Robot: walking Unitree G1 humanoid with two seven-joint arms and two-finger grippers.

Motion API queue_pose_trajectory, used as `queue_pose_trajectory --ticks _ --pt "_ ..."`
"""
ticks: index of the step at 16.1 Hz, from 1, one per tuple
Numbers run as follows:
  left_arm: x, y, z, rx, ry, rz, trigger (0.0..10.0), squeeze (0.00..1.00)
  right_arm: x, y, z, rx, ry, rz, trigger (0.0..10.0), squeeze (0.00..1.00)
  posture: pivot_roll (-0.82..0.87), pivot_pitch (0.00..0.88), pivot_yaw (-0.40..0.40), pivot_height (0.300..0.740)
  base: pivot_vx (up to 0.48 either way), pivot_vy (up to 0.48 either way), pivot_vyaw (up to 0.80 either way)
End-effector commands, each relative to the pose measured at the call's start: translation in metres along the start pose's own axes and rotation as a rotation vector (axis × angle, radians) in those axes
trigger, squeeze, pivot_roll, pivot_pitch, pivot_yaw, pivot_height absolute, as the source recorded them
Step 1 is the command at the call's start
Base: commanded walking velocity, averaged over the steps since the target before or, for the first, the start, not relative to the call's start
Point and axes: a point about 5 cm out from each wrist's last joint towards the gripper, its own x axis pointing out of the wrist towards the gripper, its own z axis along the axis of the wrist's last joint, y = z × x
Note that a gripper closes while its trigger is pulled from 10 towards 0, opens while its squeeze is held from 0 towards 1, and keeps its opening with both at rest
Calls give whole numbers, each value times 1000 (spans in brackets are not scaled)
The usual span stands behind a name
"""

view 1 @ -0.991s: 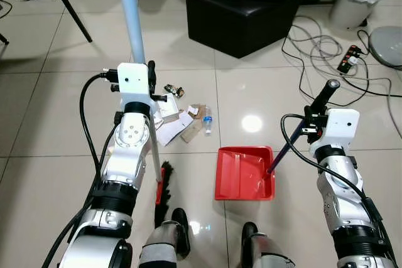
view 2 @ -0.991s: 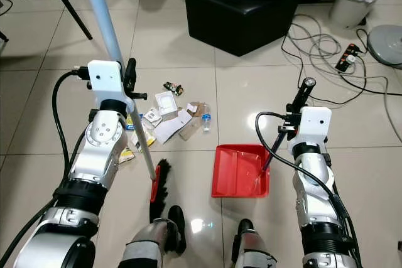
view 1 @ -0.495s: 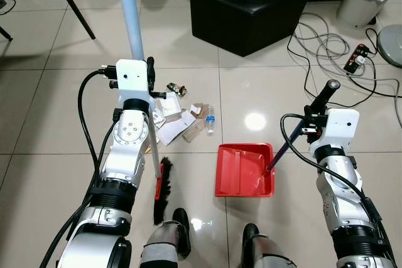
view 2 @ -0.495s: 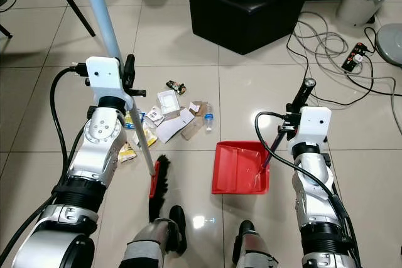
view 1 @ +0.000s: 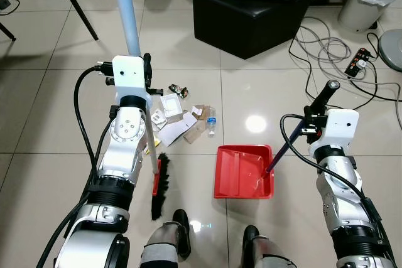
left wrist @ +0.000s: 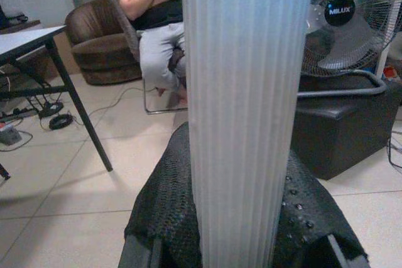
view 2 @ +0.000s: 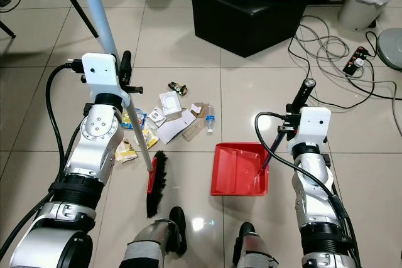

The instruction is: Sweep floor

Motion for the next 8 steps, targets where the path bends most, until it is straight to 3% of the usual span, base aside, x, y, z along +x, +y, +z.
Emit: queue_pose_trajectory --ticks 1,8 --pt "2 5 3 17 -15 10 10000 0 -2 -1 2 8 -22 -14 10000 0 -34 275 82 740 352 0 0" --pt "8 12 13 23 -46 41 10000 0 -3 0 0 7 -20 -15 10000 0 -29 277 85 740 408 0 0"
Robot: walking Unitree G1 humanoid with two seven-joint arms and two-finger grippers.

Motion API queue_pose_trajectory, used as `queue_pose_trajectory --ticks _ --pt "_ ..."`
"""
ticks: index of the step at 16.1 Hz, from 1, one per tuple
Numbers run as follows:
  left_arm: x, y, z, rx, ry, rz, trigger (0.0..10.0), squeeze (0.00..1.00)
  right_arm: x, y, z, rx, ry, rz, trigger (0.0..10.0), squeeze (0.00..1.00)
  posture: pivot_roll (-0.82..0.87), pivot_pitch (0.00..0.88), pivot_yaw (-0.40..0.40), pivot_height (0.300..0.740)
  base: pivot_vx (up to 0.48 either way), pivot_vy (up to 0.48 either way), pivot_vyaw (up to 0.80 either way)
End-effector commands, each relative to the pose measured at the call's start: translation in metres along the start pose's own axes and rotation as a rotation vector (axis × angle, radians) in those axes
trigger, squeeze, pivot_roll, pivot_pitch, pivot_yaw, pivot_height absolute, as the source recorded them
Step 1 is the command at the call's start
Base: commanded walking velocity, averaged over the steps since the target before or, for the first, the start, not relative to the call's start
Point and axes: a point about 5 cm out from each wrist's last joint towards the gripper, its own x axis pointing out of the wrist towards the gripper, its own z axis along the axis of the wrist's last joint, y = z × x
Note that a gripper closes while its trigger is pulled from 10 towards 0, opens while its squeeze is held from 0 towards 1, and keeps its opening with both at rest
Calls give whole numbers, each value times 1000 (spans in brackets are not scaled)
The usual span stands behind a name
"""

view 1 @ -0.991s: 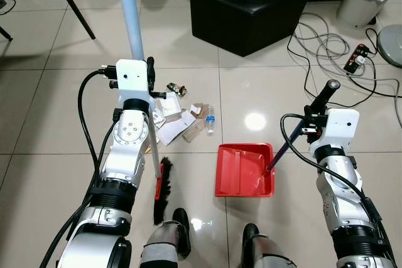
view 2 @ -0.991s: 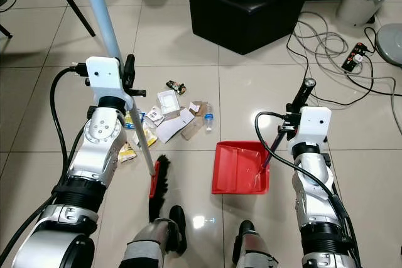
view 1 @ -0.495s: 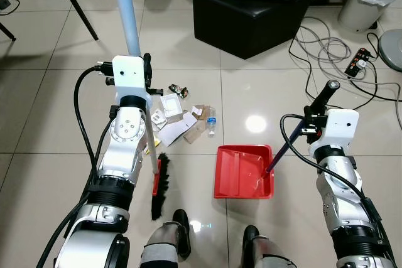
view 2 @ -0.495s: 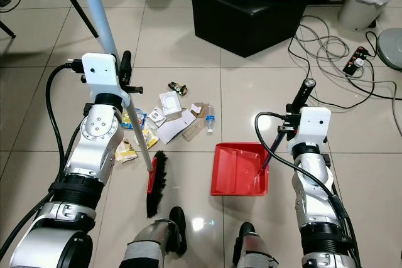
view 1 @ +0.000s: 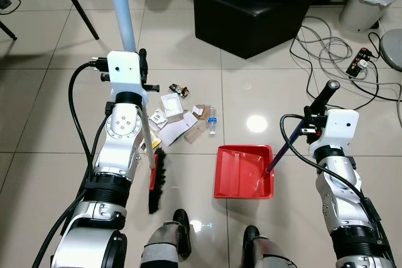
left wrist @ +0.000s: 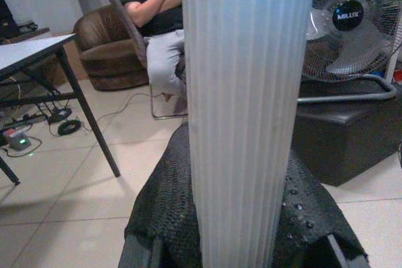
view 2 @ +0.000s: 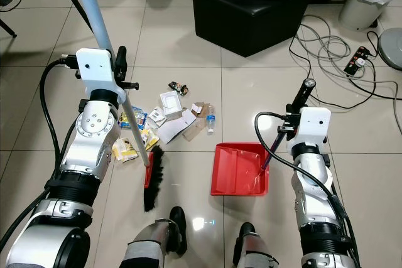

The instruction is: Sweep floor

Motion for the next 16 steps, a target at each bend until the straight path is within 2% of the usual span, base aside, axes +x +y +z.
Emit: queue_pose_trajectory --ticks 1,16 --pt "4 6 7 10 -29 27 10000 0 -2 -1 1 3 -22 -7 10000 0 -29 277 85 740 480 0 0" --pt "4 5 8 9 -33 27 10000 0 -3 -2 0 24 -19 -13 10000 0 -32 280 84 740 480 0 0"
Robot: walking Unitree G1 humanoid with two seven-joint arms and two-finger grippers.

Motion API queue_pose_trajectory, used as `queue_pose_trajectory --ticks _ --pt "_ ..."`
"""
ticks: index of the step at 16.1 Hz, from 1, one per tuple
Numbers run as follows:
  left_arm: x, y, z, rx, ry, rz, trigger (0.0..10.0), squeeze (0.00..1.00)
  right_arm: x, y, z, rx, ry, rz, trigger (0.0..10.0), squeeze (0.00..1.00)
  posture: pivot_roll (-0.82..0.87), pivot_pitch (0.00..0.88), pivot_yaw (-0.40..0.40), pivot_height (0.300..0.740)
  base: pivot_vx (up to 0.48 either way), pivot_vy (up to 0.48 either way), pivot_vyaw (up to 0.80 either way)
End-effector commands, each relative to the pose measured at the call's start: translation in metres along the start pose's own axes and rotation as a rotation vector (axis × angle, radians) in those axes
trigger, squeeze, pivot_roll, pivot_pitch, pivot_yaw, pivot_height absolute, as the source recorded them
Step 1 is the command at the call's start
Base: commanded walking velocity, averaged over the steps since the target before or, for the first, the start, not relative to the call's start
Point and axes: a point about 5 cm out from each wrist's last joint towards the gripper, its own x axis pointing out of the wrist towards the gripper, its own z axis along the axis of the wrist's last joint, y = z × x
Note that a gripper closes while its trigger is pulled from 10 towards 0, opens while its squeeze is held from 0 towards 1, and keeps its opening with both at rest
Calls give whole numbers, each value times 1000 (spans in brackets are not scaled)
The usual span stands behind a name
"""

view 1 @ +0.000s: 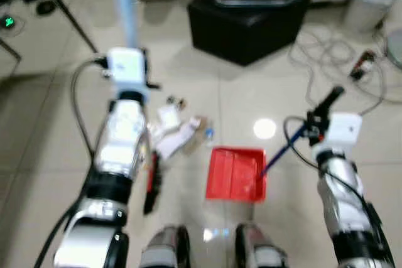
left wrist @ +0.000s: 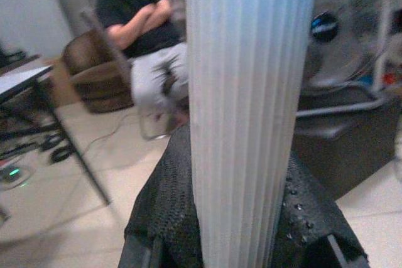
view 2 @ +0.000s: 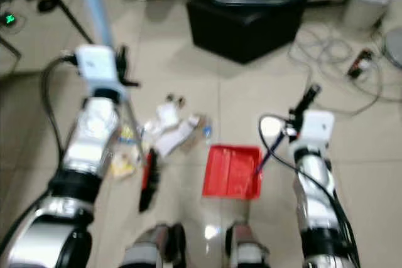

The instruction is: Sweep floor

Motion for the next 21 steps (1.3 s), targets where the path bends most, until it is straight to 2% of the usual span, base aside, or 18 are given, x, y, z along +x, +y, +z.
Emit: queue_pose_trajectory --ticks 1,16,21 --pt "2 15 4 9 -23 45 10000 0 1 4 6 9 -40 10 10000 0 -32 280 84 740 480 0 0" --pt "7 17 15 5 -58 54 10000 0 0 3 7 9 -42 9 10000 0 -38 282 85 740 480 0 0" --pt "14 19 35 -3 -122 54 10000 0 -1 2 6 8 -40 3 10000 0 -37 284 90 740 480 0 0"
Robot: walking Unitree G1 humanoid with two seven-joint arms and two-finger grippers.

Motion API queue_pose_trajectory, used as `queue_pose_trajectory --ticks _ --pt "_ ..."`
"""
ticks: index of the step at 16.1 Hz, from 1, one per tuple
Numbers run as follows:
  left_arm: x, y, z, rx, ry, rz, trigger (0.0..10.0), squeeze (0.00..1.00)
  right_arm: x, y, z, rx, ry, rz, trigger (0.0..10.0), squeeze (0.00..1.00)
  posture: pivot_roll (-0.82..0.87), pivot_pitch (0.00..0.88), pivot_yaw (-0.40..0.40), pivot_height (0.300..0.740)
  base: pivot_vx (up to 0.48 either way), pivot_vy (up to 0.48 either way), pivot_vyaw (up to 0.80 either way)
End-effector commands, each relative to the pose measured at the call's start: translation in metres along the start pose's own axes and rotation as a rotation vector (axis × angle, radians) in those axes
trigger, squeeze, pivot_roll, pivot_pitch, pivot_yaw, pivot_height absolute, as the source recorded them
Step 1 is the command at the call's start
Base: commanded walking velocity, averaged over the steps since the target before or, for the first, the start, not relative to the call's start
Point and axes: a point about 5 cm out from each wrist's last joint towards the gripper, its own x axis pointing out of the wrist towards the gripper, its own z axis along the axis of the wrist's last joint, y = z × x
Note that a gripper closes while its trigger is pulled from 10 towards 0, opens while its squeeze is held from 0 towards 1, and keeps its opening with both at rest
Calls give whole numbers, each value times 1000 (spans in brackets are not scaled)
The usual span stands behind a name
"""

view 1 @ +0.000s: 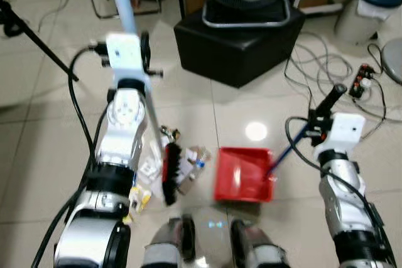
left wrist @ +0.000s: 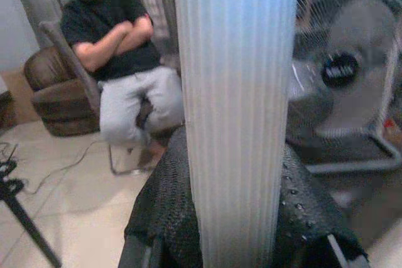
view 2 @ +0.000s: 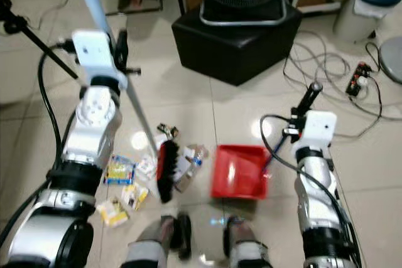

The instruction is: Sweep floor

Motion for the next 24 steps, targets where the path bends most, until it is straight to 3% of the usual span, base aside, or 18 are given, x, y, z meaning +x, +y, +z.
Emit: queue_pose_trajectory --ticks 1,8,12,17,24 --pt "4 15 11 49 -44 35 10000 0 -2 3 3 12 -20 10 10000 0 -36 283 91 740 480 0 0" --pt "13 16 38 39 -147 17 10000 0 -2 4 2 11 -15 17 10000 0 -34 287 91 740 0 0 0" --pt "20 25 15 160 -71 -33 10000 0 -6 0 0 5 -11 18 10000 0 -44 298 101 740 0 0 0" --pt "15 19 11 150 -58 -50 10000 0 -11 2 -3 9 -1 13 10000 0 -37 309 111 740 0 0 0" --pt "17 15 9 155 -45 -64 10000 0 -17 4 -7 23 10 0 10000 0 -31 316 132 740 317 0 0"
